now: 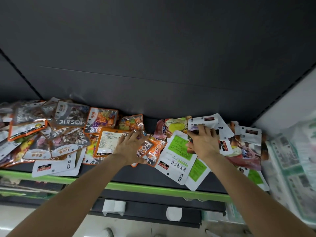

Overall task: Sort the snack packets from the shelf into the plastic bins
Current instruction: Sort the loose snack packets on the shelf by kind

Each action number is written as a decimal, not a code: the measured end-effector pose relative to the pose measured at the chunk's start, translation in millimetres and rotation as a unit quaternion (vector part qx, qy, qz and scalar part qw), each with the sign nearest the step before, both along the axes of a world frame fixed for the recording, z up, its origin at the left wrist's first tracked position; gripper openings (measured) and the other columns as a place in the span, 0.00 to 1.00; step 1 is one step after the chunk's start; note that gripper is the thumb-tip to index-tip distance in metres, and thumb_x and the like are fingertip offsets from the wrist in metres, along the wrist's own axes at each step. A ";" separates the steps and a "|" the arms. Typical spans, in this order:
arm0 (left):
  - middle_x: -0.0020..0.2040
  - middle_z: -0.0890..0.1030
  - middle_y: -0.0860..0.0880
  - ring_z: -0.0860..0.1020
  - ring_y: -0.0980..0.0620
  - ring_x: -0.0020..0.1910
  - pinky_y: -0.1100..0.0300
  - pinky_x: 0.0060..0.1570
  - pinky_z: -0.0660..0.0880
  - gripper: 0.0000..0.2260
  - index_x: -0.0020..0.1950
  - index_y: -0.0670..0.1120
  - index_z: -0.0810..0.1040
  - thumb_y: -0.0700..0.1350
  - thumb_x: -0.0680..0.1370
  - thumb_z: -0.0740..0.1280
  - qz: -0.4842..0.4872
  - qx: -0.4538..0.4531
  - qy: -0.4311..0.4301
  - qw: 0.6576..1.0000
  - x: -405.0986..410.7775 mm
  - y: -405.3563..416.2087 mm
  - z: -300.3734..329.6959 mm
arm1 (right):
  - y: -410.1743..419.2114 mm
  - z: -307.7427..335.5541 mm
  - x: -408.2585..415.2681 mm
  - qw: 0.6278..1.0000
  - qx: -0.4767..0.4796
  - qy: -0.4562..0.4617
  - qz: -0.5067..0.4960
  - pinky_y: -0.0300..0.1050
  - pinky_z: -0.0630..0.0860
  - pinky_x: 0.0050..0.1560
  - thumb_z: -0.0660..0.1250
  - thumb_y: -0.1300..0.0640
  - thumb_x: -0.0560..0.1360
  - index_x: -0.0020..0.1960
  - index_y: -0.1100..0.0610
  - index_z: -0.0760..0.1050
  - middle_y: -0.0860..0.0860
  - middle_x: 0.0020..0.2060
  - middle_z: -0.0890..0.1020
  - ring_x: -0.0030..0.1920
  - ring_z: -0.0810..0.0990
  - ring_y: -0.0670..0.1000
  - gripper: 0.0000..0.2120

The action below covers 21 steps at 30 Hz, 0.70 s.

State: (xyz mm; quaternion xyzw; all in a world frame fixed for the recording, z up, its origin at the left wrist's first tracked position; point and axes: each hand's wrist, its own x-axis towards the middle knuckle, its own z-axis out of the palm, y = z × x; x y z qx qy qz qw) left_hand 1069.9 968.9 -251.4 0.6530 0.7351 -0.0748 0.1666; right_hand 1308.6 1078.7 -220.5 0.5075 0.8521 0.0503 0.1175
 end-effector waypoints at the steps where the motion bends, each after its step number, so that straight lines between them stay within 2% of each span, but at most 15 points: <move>1: 0.78 0.45 0.50 0.44 0.48 0.77 0.46 0.74 0.48 0.43 0.77 0.58 0.45 0.62 0.71 0.69 -0.002 0.004 -0.001 1.000 -1.9 -1.1 -0.6 | -4.9 -2.1 -5.3 1.000 0.000 0.002 0.014 0.60 0.55 0.73 0.64 0.49 0.76 0.74 0.43 0.59 0.55 0.71 0.61 0.73 0.57 0.58 0.29; 2: 0.78 0.45 0.51 0.44 0.48 0.77 0.46 0.75 0.48 0.42 0.77 0.58 0.45 0.61 0.72 0.68 -0.005 0.004 -0.003 1.000 -4.2 -2.1 -1.1 | -11.1 -5.0 -11.2 0.999 -0.007 0.012 0.030 0.62 0.53 0.73 0.64 0.54 0.77 0.75 0.44 0.57 0.55 0.72 0.61 0.74 0.56 0.58 0.29; 3: 0.78 0.44 0.51 0.43 0.49 0.77 0.46 0.75 0.47 0.41 0.77 0.58 0.44 0.61 0.73 0.67 -0.007 0.001 -0.005 1.000 -6.8 -3.2 -1.8 | -17.4 -8.5 -16.4 0.998 -0.019 0.026 0.046 0.62 0.51 0.74 0.61 0.55 0.78 0.76 0.44 0.54 0.55 0.73 0.60 0.75 0.54 0.57 0.30; 5: 0.78 0.42 0.52 0.41 0.49 0.77 0.47 0.75 0.46 0.40 0.77 0.58 0.42 0.60 0.75 0.66 -0.016 -0.009 -0.007 1.000 -11.2 -5.5 -2.5 | -26.4 -16.2 -20.9 0.996 -0.056 0.032 0.061 0.61 0.44 0.75 0.54 0.42 0.80 0.77 0.45 0.46 0.54 0.76 0.53 0.77 0.47 0.57 0.30; 6: 0.78 0.41 0.52 0.40 0.50 0.77 0.47 0.75 0.45 0.39 0.77 0.58 0.42 0.59 0.76 0.65 -0.021 -0.012 -0.008 1.000 -12.7 -7.0 -2.8 | -27.9 -18.1 -19.8 0.995 -0.074 0.018 0.064 0.61 0.41 0.74 0.50 0.35 0.78 0.77 0.44 0.42 0.54 0.77 0.49 0.77 0.44 0.57 0.33; 8: 0.78 0.40 0.52 0.39 0.50 0.77 0.48 0.75 0.44 0.37 0.77 0.58 0.42 0.58 0.77 0.64 -0.032 -0.011 -0.007 0.999 -16.1 -10.9 -2.8 | -23.1 -16.5 -13.8 0.995 -0.084 -0.008 0.061 0.60 0.40 0.74 0.49 0.30 0.74 0.76 0.43 0.39 0.52 0.77 0.46 0.77 0.41 0.57 0.37; 11: 0.78 0.41 0.52 0.40 0.51 0.77 0.50 0.75 0.44 0.37 0.77 0.56 0.42 0.57 0.77 0.64 -0.032 0.001 -0.002 0.999 -24.3 -19.1 -1.2 | -9.0 -6.4 -7.9 0.996 -0.086 -0.009 0.012 0.61 0.41 0.73 0.55 0.34 0.75 0.77 0.43 0.43 0.51 0.77 0.46 0.77 0.41 0.57 0.37; 13: 0.78 0.43 0.52 0.40 0.51 0.77 0.51 0.75 0.44 0.38 0.77 0.55 0.44 0.57 0.76 0.65 -0.016 0.025 0.003 1.000 -30.7 -26.4 0.2 | -5.6 -0.1 -15.1 0.996 -0.093 -0.004 -0.013 0.62 0.43 0.73 0.61 0.41 0.77 0.77 0.45 0.46 0.51 0.77 0.46 0.77 0.41 0.57 0.35; 16: 0.78 0.42 0.51 0.40 0.48 0.77 0.48 0.75 0.43 0.40 0.77 0.55 0.46 0.61 0.74 0.66 0.031 0.053 0.031 0.998 -39.3 -35.9 0.7 | -22.7 2.9 -47.1 0.997 -0.046 0.027 0.062 0.58 0.50 0.75 0.65 0.58 0.76 0.77 0.48 0.52 0.53 0.76 0.52 0.76 0.50 0.56 0.34; 18: 0.78 0.42 0.49 0.39 0.46 0.77 0.46 0.74 0.44 0.40 0.77 0.57 0.45 0.62 0.73 0.66 0.071 0.047 0.034 0.996 -48.0 -41.0 1.8 | -44.5 -4.7 -74.8 0.988 -0.074 0.085 0.104 0.52 0.53 0.74 0.61 0.54 0.79 0.77 0.52 0.52 0.55 0.76 0.55 0.75 0.54 0.55 0.30; 21: 0.78 0.46 0.48 0.45 0.46 0.77 0.47 0.75 0.48 0.38 0.77 0.60 0.46 0.60 0.74 0.66 0.086 0.038 0.026 0.995 -70.5 -51.2 3.1 | -72.1 -25.0 -112.0 0.971 -0.195 0.124 0.061 0.50 0.49 0.75 0.54 0.45 0.81 0.78 0.54 0.43 0.56 0.77 0.46 0.77 0.46 0.56 0.32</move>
